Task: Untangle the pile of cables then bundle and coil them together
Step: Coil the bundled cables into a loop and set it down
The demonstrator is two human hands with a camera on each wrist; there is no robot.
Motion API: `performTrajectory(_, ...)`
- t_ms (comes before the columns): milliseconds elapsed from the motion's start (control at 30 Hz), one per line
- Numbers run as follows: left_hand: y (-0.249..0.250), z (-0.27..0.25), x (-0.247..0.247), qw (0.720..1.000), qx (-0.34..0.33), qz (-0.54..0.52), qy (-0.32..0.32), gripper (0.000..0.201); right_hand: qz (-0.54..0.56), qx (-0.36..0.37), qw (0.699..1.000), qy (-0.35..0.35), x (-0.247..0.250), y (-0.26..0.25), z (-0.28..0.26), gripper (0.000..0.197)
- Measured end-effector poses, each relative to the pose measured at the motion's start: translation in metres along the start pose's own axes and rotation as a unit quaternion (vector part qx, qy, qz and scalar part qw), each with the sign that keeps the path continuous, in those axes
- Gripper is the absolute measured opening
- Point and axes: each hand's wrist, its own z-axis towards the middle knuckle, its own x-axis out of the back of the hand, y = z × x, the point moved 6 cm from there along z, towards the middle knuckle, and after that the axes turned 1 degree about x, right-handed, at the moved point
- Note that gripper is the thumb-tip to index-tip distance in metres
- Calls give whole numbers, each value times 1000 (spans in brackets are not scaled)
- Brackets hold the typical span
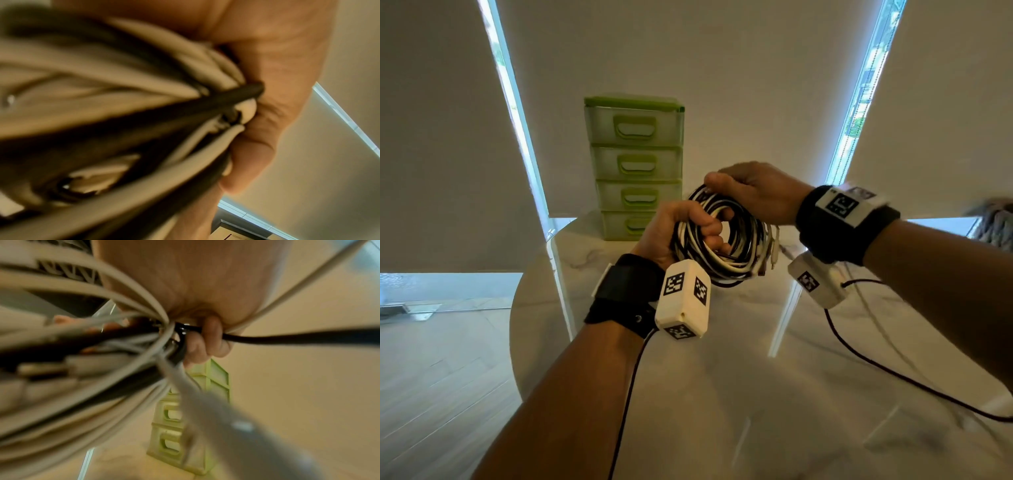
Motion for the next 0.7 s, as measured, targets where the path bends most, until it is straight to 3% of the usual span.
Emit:
performTrajectory(100,-3,0,-1,1000,4,-2,-10,45,55,-70,996,-12,-12,12,-5,59)
performTrajectory(333,-5,2,1,1000,-7,-20,-7,47,120,-93,988,19,-20,25,-12,67)
performTrajectory(500,3,2,13,997,-51,-57,16,54,58,-99,991,69,-24,22,-5,60)
performTrajectory(700,8,2,17,993,-80,-87,17,55,37,-87,988,124,-18,20,6,70)
